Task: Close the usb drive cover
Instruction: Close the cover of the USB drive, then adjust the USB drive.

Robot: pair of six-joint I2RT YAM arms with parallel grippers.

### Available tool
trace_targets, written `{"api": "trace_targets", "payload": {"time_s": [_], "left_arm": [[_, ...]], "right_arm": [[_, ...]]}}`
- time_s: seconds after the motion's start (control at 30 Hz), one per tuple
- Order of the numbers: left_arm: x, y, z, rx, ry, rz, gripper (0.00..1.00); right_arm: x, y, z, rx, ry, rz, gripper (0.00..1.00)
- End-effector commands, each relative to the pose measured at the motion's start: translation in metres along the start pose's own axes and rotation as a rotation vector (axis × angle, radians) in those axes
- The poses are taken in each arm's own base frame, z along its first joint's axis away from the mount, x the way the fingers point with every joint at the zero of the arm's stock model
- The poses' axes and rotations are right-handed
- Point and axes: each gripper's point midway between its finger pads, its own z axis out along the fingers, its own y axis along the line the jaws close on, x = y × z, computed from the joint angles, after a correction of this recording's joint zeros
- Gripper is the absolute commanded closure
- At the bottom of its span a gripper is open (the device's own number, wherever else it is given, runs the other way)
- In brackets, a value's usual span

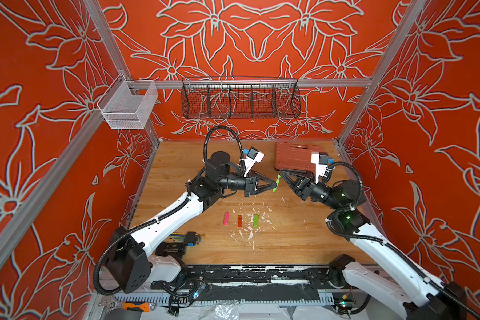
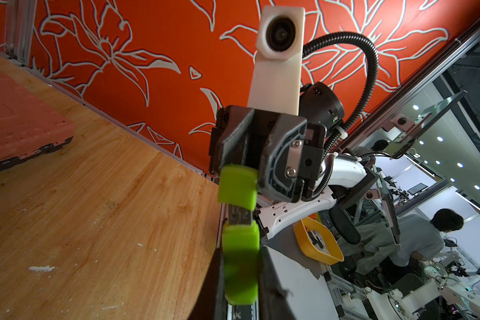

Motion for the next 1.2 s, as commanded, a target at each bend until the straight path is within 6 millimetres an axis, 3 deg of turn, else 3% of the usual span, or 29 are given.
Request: {"api": "trace_targets", "payload": {"time_s": [0.0,0.27,0.5,0.7,1.17], "left_arm": [[-0.020,-0.014,0.000,0.026,-0.040,0.102,0.90],[-0.021,-0.013,0.001,0.026,-0.040,0.105,0.90],[-0.019,-0.011,0.001,0.022,-0.034,0.104,0.90],[-0.018,-0.016,-0.001,0.028,-0.032,0.103,0.90],[-0.018,-0.022,-0.003,0.048,-0.025,0.109,0.90]], "right_arm": [[0.003,0.009,0.001,-0.021,0.034,0.006,0.76],[0.001,0.013,0.001,-0.034,0.029,-0.006,0.69],[-0.004,0.023,-0.008,-0.012,0.038,-0.064,0.51],[-0.008,0.025,-0.013,0.027,0.074,-0.125,0.42],[-0.002,0.021,0.011,-0.050,0.194,-0.104,0.40]]}}
